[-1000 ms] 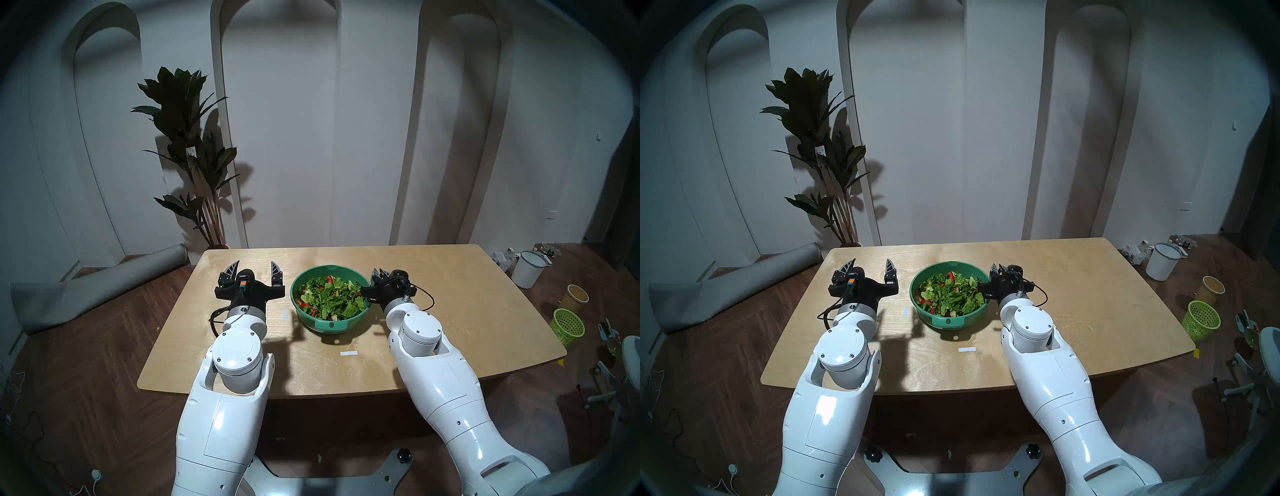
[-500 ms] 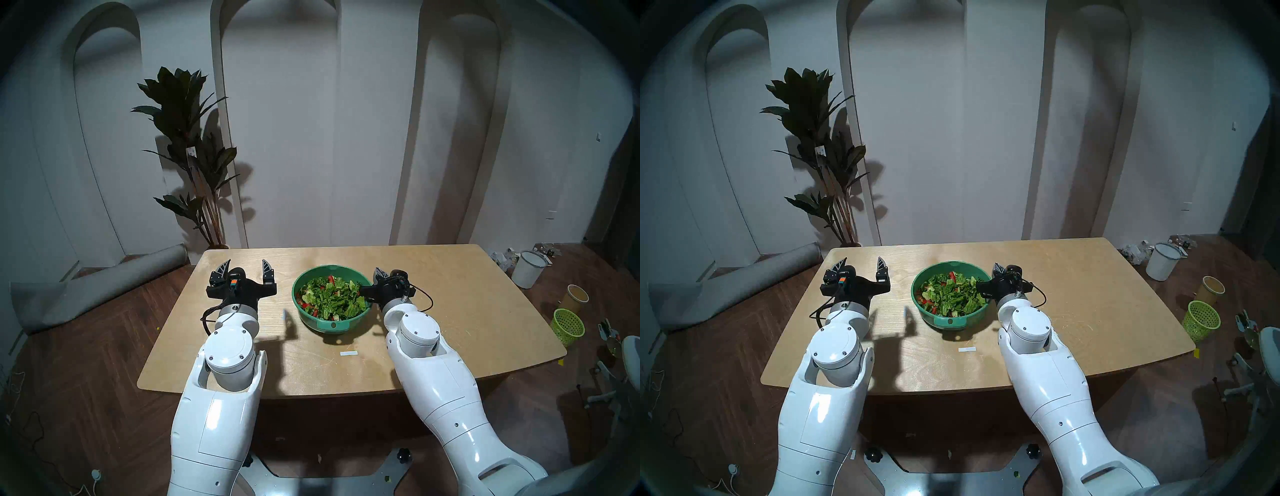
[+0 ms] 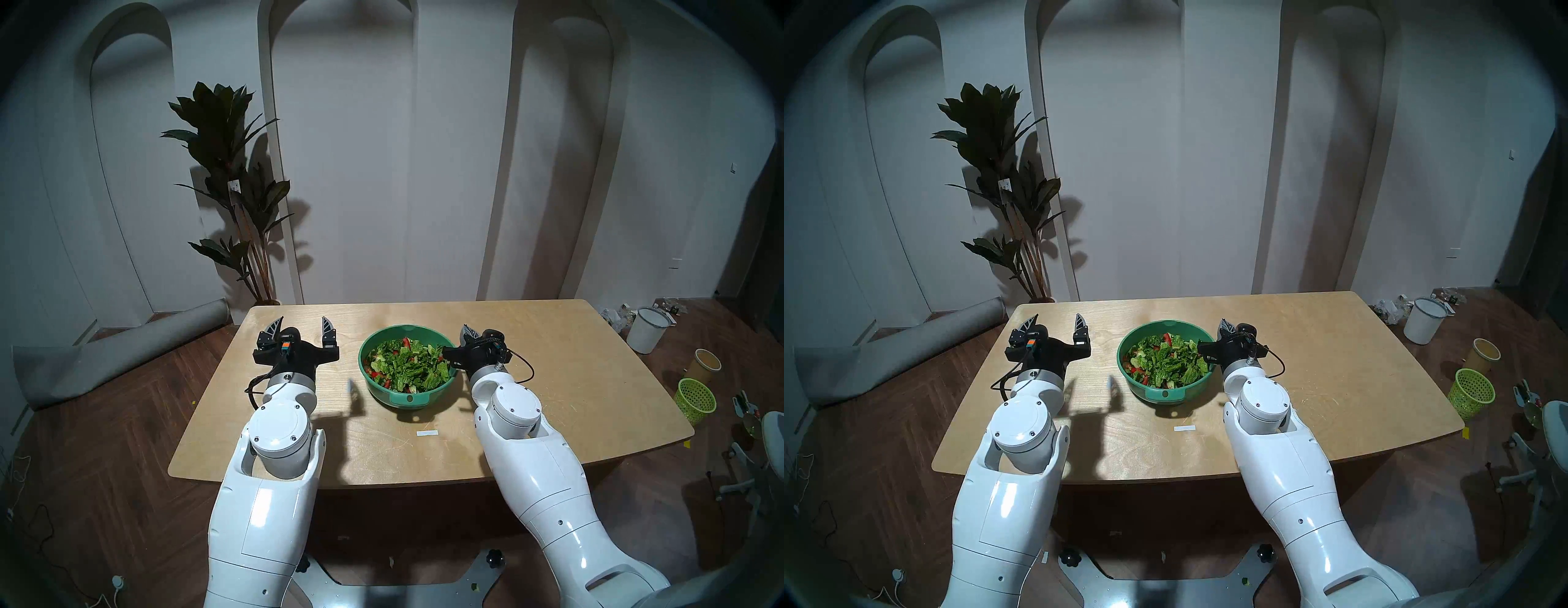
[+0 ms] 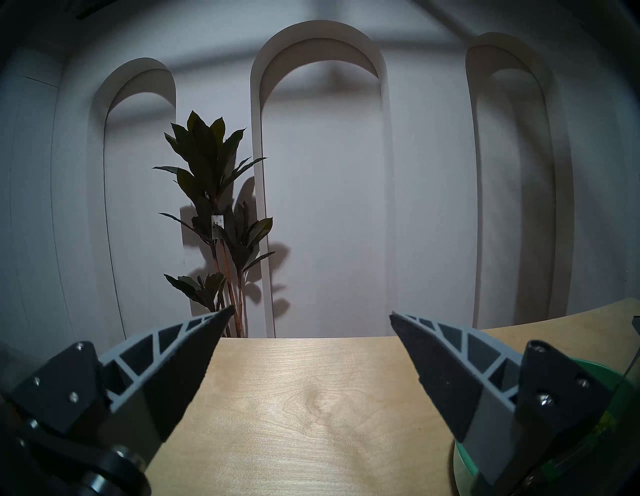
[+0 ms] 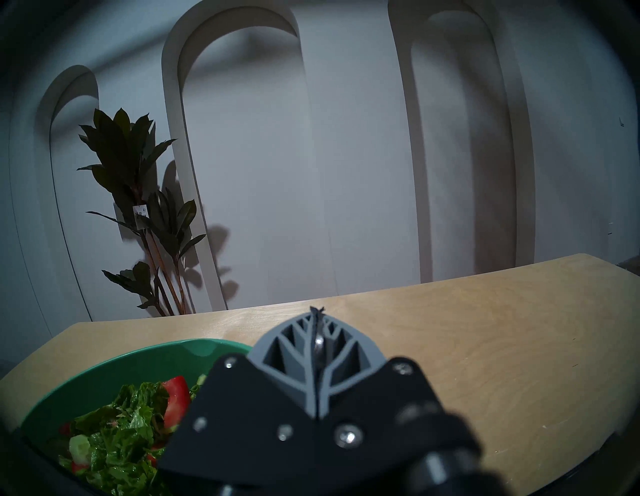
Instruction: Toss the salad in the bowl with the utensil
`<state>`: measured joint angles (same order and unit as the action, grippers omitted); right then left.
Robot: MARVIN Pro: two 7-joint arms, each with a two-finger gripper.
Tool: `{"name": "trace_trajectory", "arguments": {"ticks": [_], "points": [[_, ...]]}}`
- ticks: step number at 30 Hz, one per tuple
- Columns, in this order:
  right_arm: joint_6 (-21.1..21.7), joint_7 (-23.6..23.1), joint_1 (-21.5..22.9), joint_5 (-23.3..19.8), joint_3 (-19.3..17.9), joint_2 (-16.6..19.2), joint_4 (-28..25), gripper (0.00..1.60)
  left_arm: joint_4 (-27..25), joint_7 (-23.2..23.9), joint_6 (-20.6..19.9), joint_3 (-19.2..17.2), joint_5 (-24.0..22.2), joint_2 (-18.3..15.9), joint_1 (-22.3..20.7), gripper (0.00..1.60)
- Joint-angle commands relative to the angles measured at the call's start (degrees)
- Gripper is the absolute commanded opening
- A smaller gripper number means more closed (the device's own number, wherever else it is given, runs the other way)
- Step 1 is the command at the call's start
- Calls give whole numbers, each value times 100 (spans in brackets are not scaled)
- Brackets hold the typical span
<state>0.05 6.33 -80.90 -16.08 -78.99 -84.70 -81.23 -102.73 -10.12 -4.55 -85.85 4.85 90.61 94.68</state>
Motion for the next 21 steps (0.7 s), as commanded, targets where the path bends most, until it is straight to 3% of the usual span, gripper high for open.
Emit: {"name": "trace_trajectory", "arguments": {"ticks": [1,7,12,14,16,19,21], "points": [[-87,-10,-77,39,13,35,-293,0,-258,139,-14,-71,-91,-90,-74,160],[-92,-12,-176,81,39,53,-403,0,-731,311,-825,-274,-528,64,-105,160],[-104,-30,-204,141,74,77,-473,0,-936,615,-1437,-378,-834,-63,-103,160],[-106,-27,-215,158,85,78,-493,0,-978,616,-1767,-507,-1011,1,-217,160],[-107,-24,-221,164,90,77,-498,0,-982,605,-1817,-523,-1001,-24,-286,160],[-104,-13,-265,187,117,75,-511,0,-1071,563,-2379,-544,-1095,8,-615,160],[-103,-11,-271,194,124,76,-514,0,-1067,526,-2429,-512,-1053,5,-664,160]]}}
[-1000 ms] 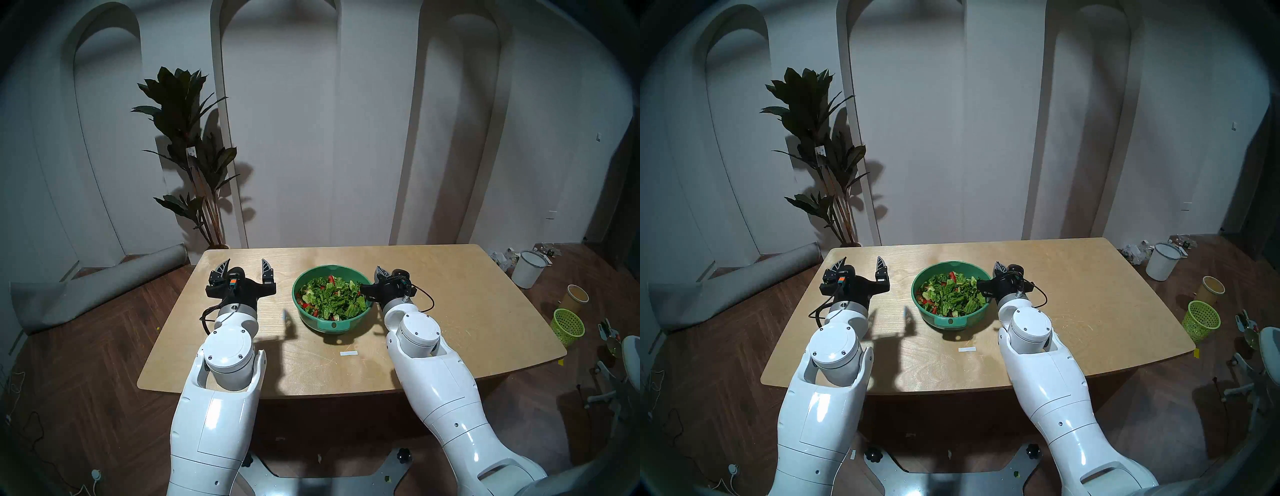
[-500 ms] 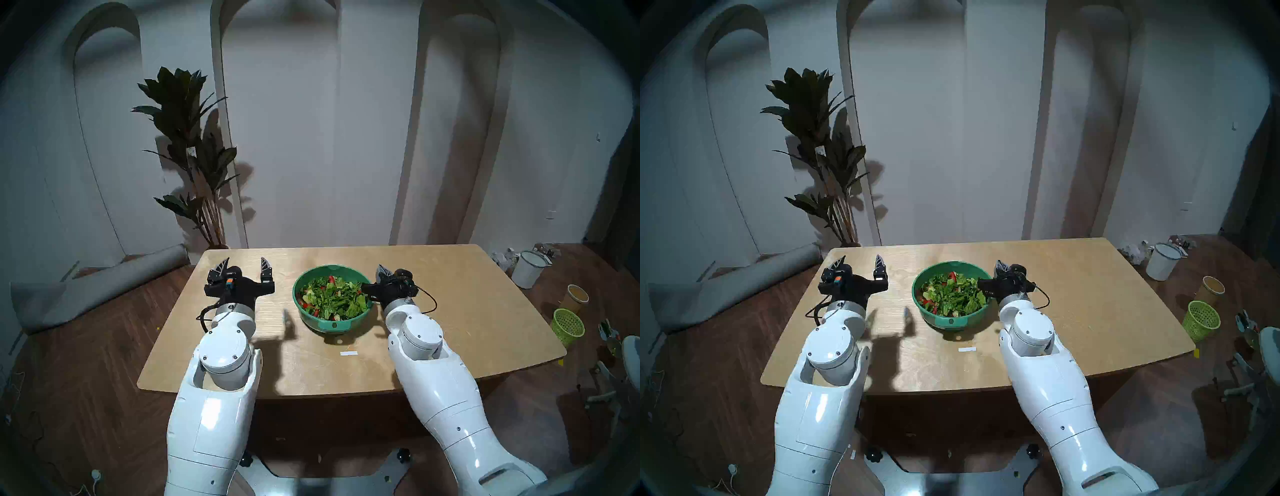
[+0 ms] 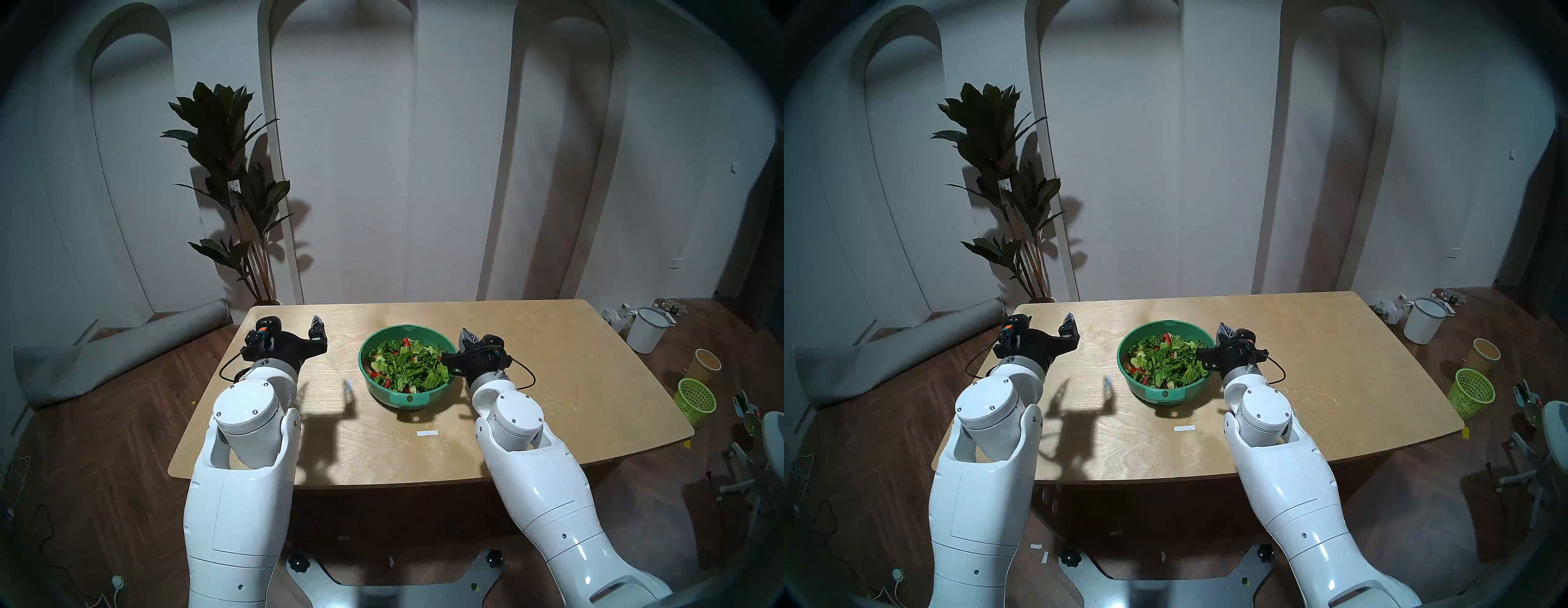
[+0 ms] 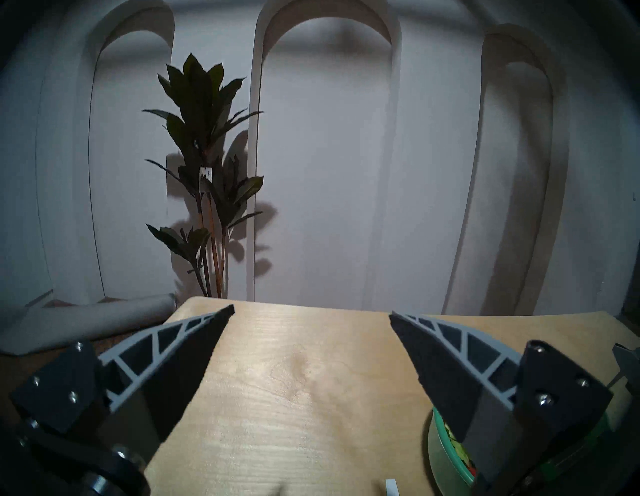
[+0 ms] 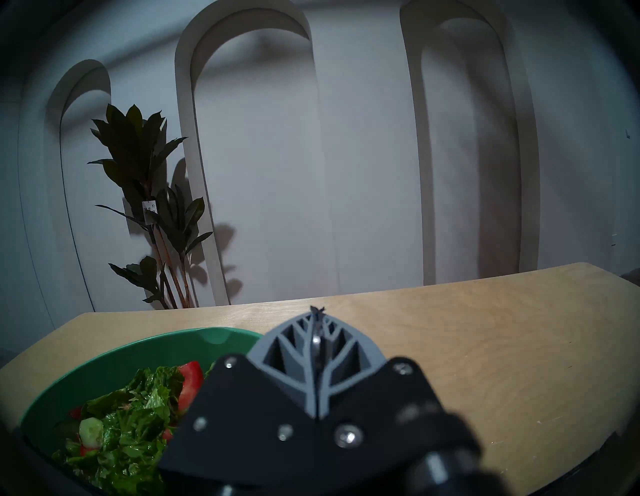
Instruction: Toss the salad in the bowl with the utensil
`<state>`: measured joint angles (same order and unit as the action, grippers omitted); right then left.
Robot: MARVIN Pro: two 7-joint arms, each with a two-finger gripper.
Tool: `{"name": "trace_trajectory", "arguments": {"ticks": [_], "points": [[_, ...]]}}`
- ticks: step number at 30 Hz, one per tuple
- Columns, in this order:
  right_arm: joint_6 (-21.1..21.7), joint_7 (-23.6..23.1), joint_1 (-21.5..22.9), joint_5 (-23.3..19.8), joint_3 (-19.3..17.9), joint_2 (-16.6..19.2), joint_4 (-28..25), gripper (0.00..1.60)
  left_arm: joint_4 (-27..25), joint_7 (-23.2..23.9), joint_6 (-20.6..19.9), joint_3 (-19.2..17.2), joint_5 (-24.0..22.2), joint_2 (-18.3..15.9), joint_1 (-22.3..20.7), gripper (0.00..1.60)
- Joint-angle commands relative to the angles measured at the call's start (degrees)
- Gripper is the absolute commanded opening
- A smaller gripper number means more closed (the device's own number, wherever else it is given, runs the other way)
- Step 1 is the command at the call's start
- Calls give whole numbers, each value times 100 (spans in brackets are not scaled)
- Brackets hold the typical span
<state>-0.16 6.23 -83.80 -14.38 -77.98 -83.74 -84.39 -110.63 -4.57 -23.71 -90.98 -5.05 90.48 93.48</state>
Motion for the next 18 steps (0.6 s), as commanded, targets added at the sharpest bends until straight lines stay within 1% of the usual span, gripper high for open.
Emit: {"name": "trace_trajectory", "arguments": {"ticks": [1,2,9,10,11,14,15,16,17,18], "points": [[-84,3,8,35,30,-17,-208,0,-302,-24,-699,38,-51,-8,-613,160],[-84,7,0,49,42,-14,-213,0,-297,-27,-939,138,-52,26,-697,160],[-90,37,9,111,72,-13,-219,0,-333,-162,-1846,614,61,181,-1089,160],[-93,41,11,121,75,-14,-222,0,-345,-198,-1910,693,89,195,-1107,160],[-97,48,13,137,80,-14,-226,0,-322,-256,-2114,761,120,225,-1203,160],[-105,62,15,166,93,-13,-230,0,-229,-406,-2439,905,198,271,-1330,160],[-105,62,15,166,93,-13,-230,0,-229,-406,-2439,905,198,271,-1330,160],[-108,72,14,179,100,-14,-230,0,-196,-471,-2562,937,210,293,-1388,160],[-113,91,11,201,111,-16,-229,0,-112,-622,-2837,1007,306,339,-1496,160],[-113,91,11,201,111,-16,-229,0,-112,-622,-2837,1007,306,339,-1496,160]]}}
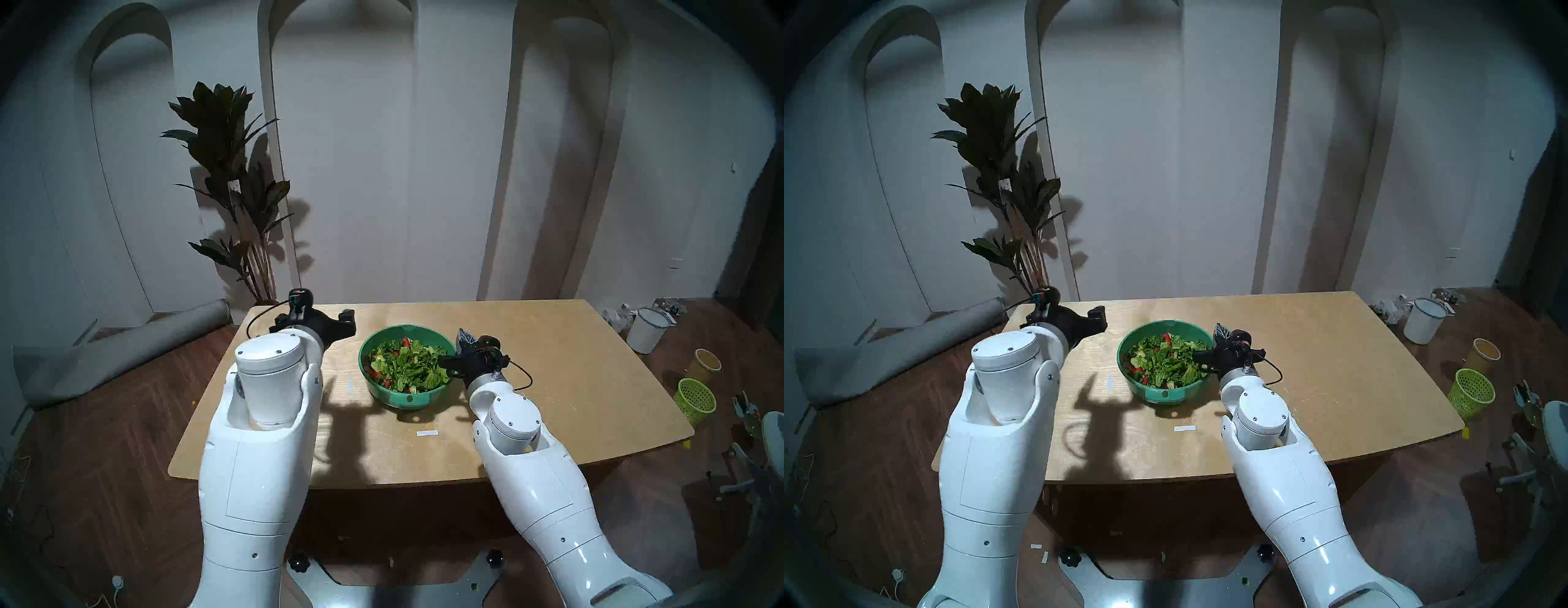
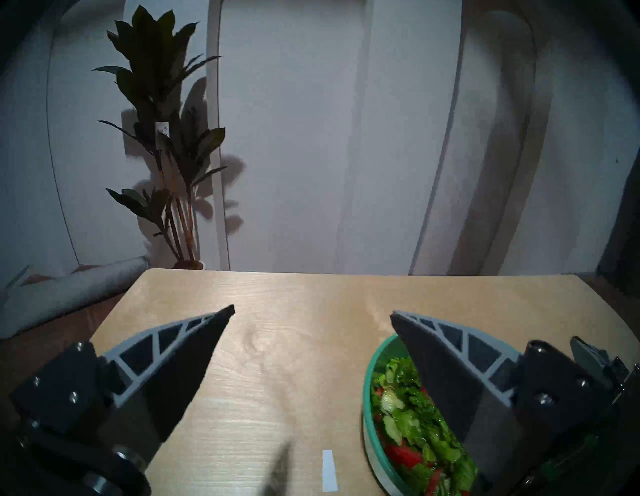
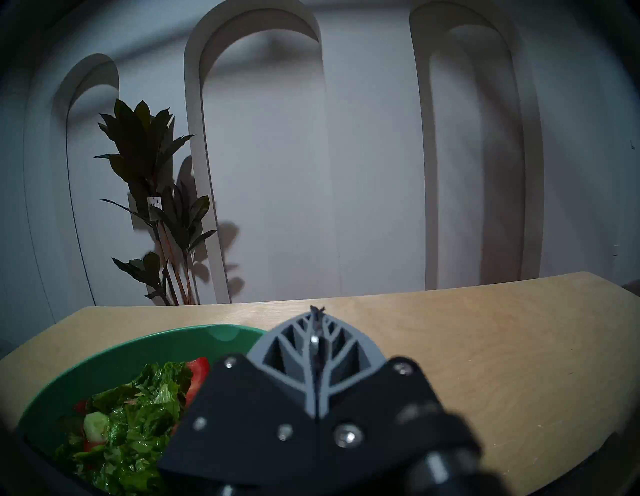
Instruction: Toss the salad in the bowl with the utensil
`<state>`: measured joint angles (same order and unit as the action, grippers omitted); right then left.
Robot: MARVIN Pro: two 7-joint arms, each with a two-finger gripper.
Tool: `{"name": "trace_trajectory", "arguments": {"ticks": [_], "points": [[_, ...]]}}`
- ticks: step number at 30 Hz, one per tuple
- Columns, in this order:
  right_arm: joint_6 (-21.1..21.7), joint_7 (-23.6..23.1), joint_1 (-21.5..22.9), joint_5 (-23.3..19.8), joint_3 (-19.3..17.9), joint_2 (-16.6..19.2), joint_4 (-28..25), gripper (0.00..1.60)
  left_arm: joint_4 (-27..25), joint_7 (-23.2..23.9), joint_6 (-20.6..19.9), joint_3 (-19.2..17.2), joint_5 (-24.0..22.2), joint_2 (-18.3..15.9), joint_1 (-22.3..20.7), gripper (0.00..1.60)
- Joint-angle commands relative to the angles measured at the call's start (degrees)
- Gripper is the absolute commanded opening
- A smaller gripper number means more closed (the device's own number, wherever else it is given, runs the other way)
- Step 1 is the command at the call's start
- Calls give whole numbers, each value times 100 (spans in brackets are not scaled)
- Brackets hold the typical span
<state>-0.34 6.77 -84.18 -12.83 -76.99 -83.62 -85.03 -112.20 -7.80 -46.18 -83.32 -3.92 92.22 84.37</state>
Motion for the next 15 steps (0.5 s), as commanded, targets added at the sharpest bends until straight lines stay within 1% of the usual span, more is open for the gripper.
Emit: {"name": "trace_trajectory", "arguments": {"ticks": [1,3,4,5,9,15], "points": [[-99,45,48,54,18,-29,-165,0,74,-338,-711,260,199,185,-628,160],[-106,65,46,75,28,-30,-162,0,182,-471,-873,328,269,224,-705,160],[-115,84,45,91,37,-31,-160,0,334,-561,-882,347,285,254,-760,160],[-115,84,45,91,37,-31,-160,0,334,-561,-882,347,285,254,-760,160],[-147,127,43,128,60,-33,-160,0,734,-805,-882,360,286,337,-910,160],[-185,190,37,162,70,-30,-158,0,1298,-1123,-882,332,186,434,-1057,160]]}}
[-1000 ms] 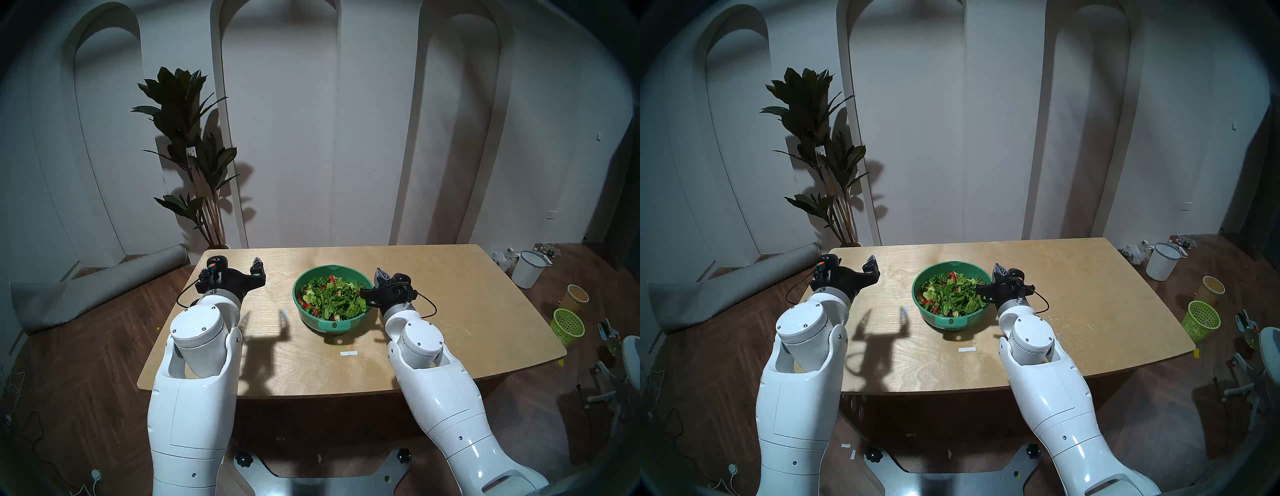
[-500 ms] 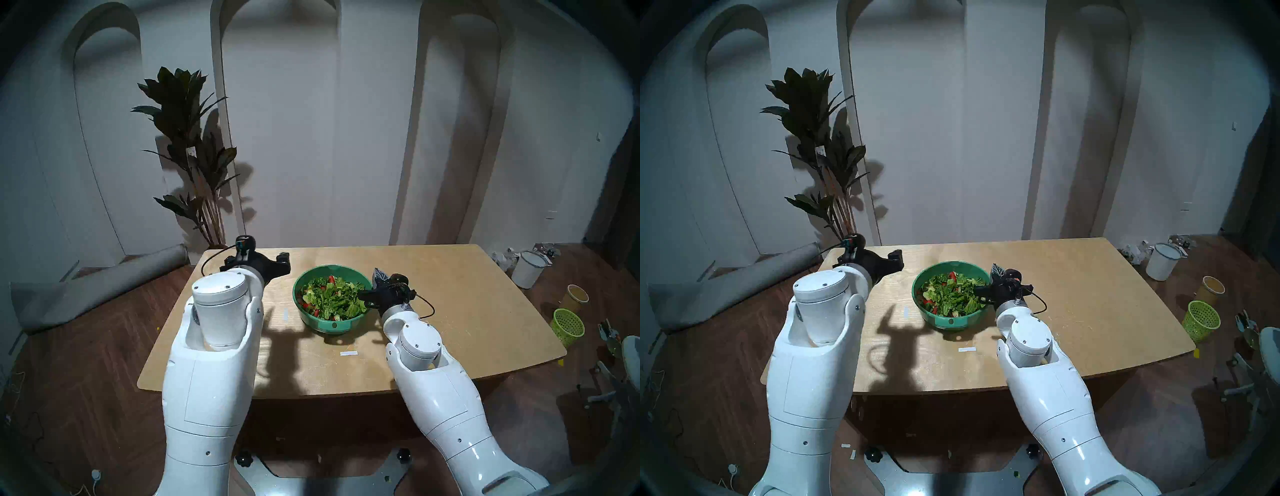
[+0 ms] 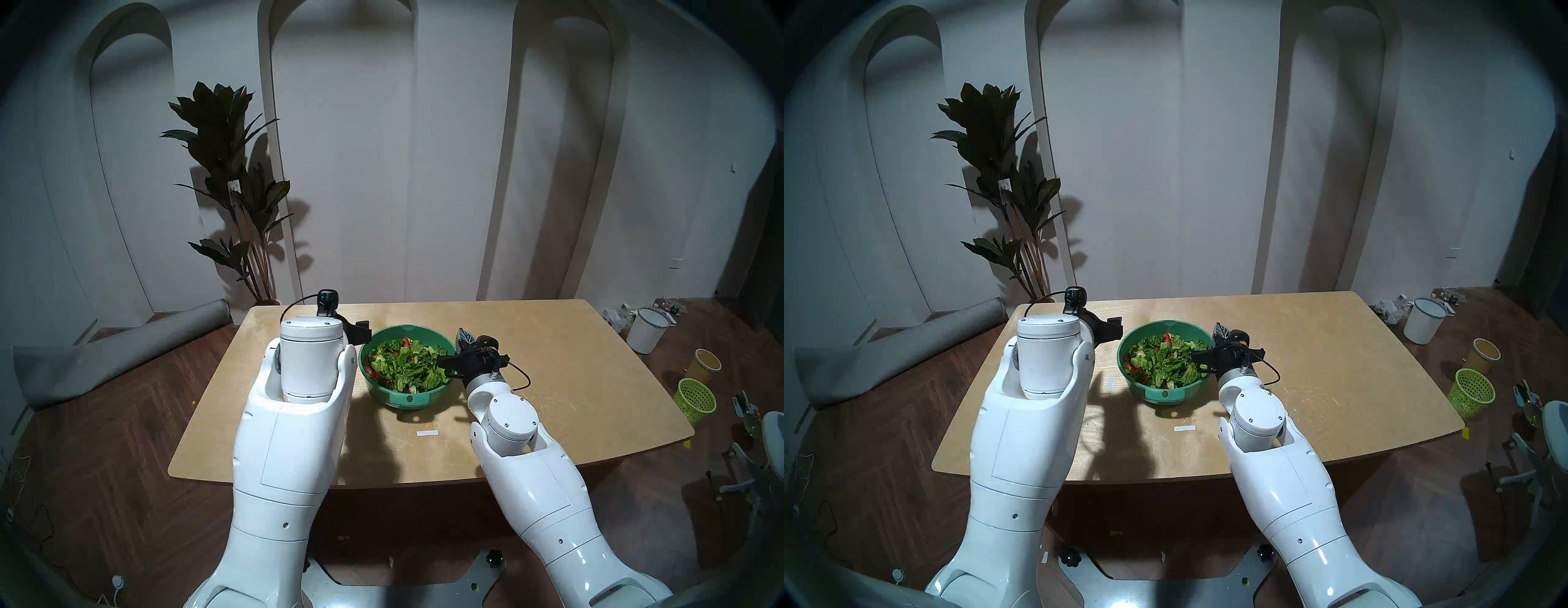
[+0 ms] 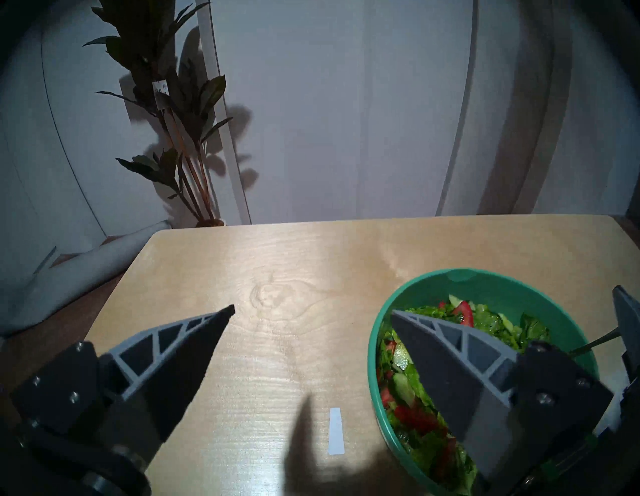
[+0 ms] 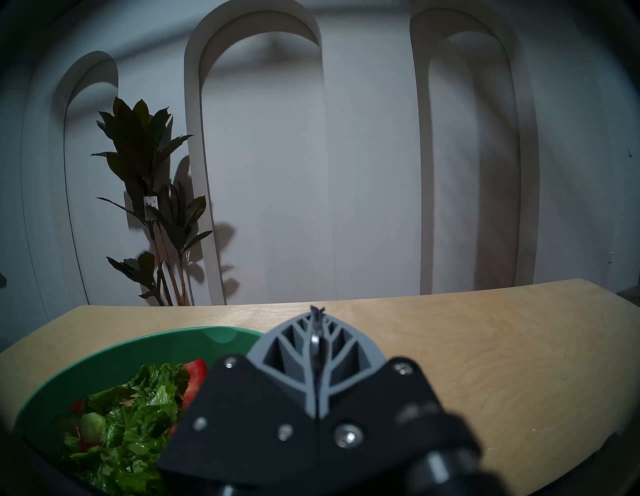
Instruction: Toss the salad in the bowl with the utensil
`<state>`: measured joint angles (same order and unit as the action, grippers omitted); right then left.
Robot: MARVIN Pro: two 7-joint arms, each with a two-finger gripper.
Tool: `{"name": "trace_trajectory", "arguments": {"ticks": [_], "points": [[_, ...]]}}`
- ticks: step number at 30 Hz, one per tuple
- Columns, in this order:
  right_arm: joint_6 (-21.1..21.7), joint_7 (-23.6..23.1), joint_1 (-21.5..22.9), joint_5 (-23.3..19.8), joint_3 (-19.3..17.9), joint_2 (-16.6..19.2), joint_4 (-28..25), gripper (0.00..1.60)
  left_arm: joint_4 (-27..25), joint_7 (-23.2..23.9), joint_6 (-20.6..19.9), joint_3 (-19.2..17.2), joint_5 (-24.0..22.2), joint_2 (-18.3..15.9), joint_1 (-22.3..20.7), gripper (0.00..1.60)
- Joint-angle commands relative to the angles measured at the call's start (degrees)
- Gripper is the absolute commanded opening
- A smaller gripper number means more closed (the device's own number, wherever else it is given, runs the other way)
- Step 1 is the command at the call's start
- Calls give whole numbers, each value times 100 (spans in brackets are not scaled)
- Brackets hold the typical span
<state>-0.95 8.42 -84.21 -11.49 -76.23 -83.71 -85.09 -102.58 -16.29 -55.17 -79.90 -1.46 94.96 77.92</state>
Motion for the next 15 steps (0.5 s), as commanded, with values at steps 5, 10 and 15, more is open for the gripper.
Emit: {"name": "trace_trajectory", "arguments": {"ticks": [5,10,15], "points": [[-154,66,7,46,-31,18,-161,0,878,-571,17,-211,-107,240,-505,160],[-183,86,-11,66,-35,37,-187,0,1256,-859,17,-314,-355,305,-586,160],[-189,87,-13,72,-29,32,-189,0,1254,-988,17,-247,-563,301,-575,160]]}}
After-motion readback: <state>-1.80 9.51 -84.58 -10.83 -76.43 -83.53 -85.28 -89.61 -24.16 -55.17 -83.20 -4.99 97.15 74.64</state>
